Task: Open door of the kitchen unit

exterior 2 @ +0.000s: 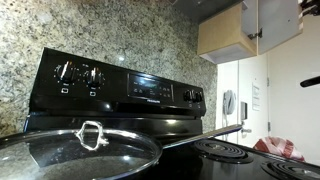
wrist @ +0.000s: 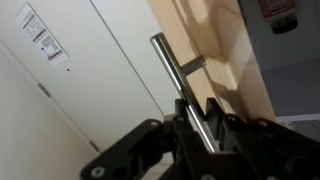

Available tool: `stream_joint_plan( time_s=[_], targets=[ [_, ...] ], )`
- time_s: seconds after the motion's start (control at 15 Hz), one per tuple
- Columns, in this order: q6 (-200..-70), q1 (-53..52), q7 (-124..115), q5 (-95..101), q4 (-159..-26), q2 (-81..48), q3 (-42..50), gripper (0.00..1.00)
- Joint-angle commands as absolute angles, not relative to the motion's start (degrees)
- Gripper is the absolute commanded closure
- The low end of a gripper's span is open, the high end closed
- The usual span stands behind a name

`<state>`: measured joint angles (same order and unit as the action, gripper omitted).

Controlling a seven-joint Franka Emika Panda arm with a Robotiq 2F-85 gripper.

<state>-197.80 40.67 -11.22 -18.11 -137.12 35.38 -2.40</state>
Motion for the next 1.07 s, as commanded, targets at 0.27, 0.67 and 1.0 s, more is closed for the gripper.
stream_joint_plan(
  time_s=[0.27, 0.67, 1.0],
  targets=[
    [-197.72, 27.11, -7.29, -15.65, -138.07, 35.54, 12.49, 0.91],
    [-197.91, 19.63, -5.49, -12.32, -138.27, 37.01, 20.98, 0.88],
    [-198.03, 15.53, -5.25, -11.07, -140.08, 40.24, 23.16, 0.37]
  ],
)
